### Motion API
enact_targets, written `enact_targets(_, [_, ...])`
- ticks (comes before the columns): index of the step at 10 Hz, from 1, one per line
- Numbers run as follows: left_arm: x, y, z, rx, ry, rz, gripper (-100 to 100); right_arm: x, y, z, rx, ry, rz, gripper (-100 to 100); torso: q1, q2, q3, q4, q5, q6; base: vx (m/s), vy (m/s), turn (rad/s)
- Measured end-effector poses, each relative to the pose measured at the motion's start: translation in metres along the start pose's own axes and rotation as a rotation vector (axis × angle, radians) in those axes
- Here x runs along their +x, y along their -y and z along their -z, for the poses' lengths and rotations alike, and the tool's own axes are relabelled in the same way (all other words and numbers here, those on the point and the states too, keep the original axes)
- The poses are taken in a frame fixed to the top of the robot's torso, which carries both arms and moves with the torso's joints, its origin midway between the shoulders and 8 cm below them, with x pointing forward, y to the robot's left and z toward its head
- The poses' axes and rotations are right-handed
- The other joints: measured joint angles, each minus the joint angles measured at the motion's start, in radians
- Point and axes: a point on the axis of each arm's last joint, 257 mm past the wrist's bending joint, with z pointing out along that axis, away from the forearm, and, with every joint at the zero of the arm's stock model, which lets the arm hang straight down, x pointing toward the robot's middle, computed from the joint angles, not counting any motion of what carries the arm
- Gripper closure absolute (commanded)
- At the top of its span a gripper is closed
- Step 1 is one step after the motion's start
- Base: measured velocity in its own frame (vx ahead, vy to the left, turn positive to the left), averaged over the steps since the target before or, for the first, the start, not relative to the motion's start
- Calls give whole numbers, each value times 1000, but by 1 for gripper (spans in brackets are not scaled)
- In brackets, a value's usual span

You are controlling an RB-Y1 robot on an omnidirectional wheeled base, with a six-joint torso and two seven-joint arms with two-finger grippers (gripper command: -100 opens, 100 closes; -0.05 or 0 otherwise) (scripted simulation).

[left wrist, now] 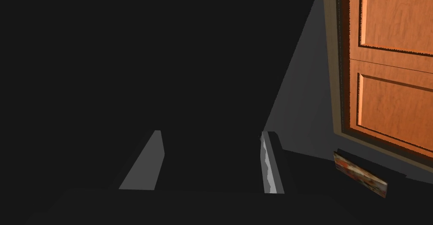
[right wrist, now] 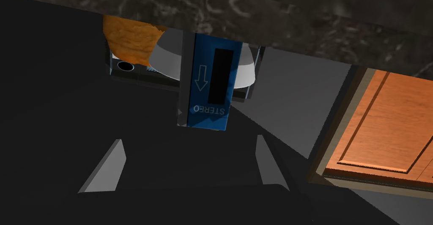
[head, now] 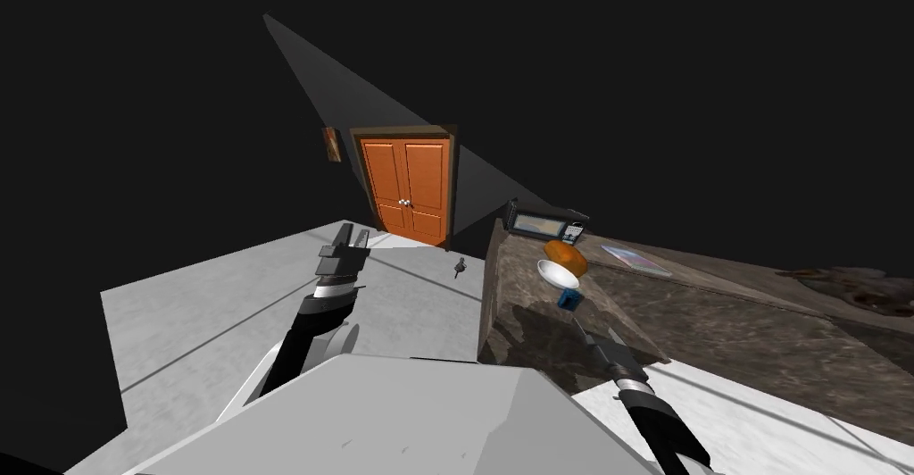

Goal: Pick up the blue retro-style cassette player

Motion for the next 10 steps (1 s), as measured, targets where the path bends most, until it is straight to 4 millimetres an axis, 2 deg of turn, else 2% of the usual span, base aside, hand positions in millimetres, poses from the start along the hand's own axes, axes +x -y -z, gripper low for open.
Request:
enact_targets(2, [0,0,0,0,0,0,0,0,4,-3,4,-1,44,-100,-3,-3,-1,0,0,0,204,-69,91])
enact_targets(3, [0,0,0,0,0,0,0,-2,7,-6,4,4,61,-100,-4,-4,-3,-1,-1,0,0,16,-14])
enact_targets(4, [0,0,0,0,0,0,0,-3,7,-6,4,5,64,0,0,5,3,1,0,1,0,0,0])
enact_targets(5, [0,0,0,0,0,0,0,-3,7,-6,4,5,64,-100,1,8,4,2,0,1,0,0,0])
enact_targets(6, [0,0,0,0,0,0,0,-3,7,-6,4,5,64,100,1,9,5,2,0,1,0,0,0])
enact_targets(10, [0,0,0,0,0,0,0,-3,7,-6,4,5,64,100,1,9,5,2,0,1,0,0,0])
